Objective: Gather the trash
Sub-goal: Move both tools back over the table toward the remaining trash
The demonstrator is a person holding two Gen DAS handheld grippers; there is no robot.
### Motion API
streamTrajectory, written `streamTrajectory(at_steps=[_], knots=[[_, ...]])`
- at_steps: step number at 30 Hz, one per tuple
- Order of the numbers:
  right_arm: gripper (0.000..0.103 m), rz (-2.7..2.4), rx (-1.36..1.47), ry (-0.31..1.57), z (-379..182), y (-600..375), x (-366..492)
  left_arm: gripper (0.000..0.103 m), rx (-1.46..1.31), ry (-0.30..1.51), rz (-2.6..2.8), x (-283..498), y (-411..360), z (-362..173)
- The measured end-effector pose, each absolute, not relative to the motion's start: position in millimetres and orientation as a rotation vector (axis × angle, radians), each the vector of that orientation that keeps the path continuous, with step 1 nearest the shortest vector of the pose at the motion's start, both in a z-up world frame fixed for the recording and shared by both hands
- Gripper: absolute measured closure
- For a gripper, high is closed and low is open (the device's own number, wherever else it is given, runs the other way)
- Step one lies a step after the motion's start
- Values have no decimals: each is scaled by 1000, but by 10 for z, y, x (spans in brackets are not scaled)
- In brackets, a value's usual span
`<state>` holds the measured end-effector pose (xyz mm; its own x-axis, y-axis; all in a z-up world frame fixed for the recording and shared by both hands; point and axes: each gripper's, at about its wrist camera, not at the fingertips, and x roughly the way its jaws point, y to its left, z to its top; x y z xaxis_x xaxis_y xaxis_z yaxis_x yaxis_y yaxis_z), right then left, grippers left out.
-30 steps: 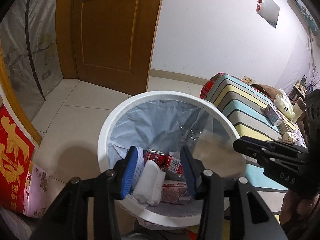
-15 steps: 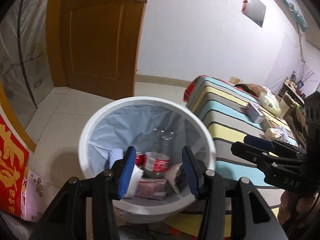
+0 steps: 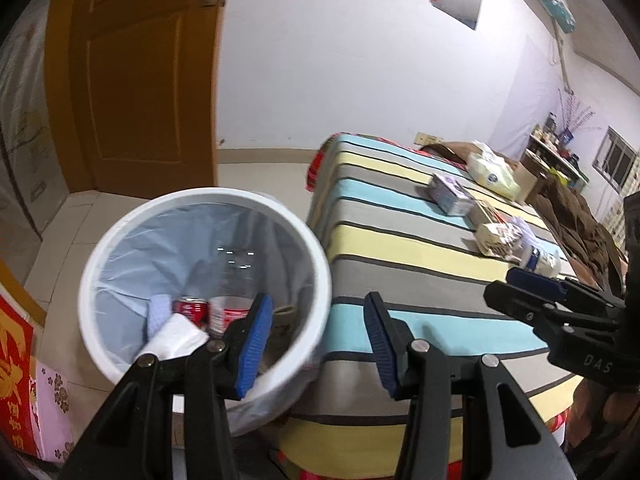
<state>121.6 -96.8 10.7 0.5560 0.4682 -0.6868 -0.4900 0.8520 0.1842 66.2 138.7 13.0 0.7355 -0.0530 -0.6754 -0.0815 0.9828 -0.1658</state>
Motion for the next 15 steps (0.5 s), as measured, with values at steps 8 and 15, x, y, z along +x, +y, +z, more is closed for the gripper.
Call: streamTrajectory(at_steps=[8,15], knots=[[47,466,-13,775,116,-1304,1158,53,-148,742,-26,753,1010,126],[47,392,7,762,84,-1603,1122,53,-101,739,-77,797,707,135]])
